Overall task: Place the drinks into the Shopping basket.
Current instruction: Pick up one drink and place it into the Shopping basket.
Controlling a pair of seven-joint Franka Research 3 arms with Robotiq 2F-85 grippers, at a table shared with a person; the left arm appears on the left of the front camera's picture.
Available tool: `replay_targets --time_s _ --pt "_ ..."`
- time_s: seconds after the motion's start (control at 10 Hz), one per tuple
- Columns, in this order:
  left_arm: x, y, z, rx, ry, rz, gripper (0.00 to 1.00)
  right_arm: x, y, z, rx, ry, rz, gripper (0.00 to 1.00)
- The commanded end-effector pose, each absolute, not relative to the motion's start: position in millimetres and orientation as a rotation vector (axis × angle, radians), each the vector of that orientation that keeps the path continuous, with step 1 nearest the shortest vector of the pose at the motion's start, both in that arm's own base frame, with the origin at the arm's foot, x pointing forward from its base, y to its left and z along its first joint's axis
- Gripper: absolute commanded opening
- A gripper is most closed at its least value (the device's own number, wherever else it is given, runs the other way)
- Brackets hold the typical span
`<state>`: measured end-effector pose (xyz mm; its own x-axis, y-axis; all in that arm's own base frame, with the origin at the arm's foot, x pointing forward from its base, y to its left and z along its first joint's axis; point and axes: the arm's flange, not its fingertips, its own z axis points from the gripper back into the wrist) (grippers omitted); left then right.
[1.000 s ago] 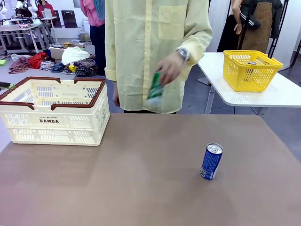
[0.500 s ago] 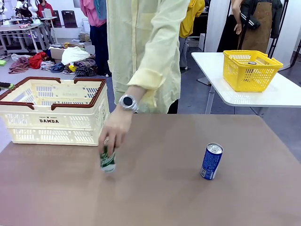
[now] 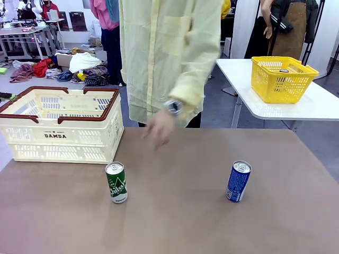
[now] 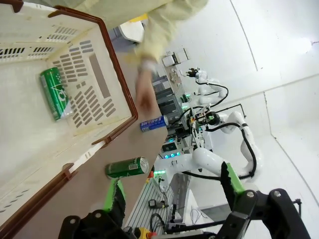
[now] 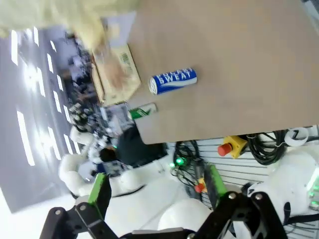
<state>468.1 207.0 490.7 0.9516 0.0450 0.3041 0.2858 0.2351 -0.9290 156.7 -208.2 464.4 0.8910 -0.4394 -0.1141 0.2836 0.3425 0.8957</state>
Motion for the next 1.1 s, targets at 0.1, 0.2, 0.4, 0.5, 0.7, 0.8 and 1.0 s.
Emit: replay_targets --time_s 0.1,0.2,0.4,0.5,0.7,0.8,1.0 --pt "466 206 493 -1.324 -0.291 -0.168 1.00 201 -121 483 0.960 -0.160 -0.342 1.00" --pt "466 206 493 -1.324 -0.291 -0.168 1.00 198 -144 486 1.032 -0.145 -0.343 1.00" --pt "466 206 493 -1.324 -0.291 -0.168 1.00 187 -168 480 1.037 -0.175 -0.399 1.00" --pt "466 206 493 -1.324 -0.291 -0.168 1.00 194 -146 479 0.963 -0.170 -0.360 1.00" --pt "466 206 493 -1.324 -0.291 -0.168 1.00 231 -76 484 0.823 -0.132 -0.243 1.00" --pt "466 206 493 -1.324 -0.291 -0.168 1.00 246 -38 486 0.748 -0.113 -0.191 1.00" --pt "466 206 493 -1.324 -0.291 -0.168 1.00 275 41 480 0.571 -0.096 -0.123 1.00"
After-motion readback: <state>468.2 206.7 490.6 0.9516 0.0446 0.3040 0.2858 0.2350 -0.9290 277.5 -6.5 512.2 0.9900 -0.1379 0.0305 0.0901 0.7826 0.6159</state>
